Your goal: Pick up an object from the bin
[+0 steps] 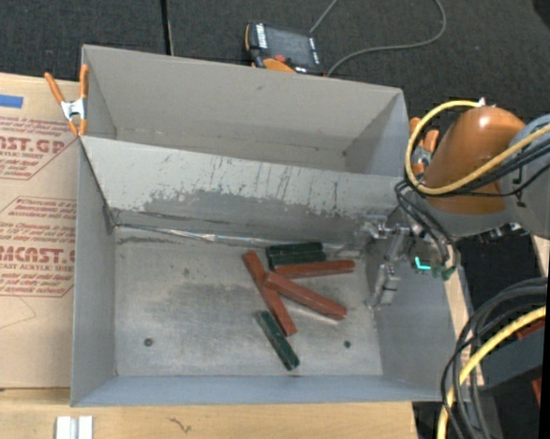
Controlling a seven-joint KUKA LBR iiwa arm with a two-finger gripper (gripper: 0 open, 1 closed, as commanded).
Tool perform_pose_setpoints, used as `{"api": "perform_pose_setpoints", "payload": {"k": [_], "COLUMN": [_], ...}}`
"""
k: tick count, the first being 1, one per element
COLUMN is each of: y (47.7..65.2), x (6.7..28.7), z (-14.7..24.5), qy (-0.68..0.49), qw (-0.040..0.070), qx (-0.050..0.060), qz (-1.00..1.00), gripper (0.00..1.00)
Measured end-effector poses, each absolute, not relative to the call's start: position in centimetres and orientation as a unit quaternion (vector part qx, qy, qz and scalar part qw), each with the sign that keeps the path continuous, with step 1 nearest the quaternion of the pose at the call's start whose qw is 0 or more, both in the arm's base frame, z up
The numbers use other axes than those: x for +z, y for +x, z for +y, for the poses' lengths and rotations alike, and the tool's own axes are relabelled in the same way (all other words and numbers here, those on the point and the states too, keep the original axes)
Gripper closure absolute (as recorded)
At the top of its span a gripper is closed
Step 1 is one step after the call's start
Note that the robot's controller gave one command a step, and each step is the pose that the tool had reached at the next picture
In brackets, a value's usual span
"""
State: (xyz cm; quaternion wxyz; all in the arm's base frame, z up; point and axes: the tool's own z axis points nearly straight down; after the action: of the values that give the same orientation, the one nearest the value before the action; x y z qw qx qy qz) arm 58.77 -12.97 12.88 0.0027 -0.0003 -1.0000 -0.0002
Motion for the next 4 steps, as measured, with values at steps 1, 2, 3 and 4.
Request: {"api": "perform_pose_setpoints", "payload": {"k": [1,2,3,4], "y": [56.4,56.6,55.7,55.0], "x": [6.9,7.2,18.9,30.4], "z": [-8.1,-8.4,-12.2,-10.8], "qy": [-0.197,-0.197,-0.218,-0.2], "qw": [0.0,-0.005,-0.005,-0.006], "qx": [-0.001,0.001,0.0,0.0], "qz": [-0.98,-0.98,-0.976,-0.98], "gripper": [0.0,1.0,1.0,1.0]}}
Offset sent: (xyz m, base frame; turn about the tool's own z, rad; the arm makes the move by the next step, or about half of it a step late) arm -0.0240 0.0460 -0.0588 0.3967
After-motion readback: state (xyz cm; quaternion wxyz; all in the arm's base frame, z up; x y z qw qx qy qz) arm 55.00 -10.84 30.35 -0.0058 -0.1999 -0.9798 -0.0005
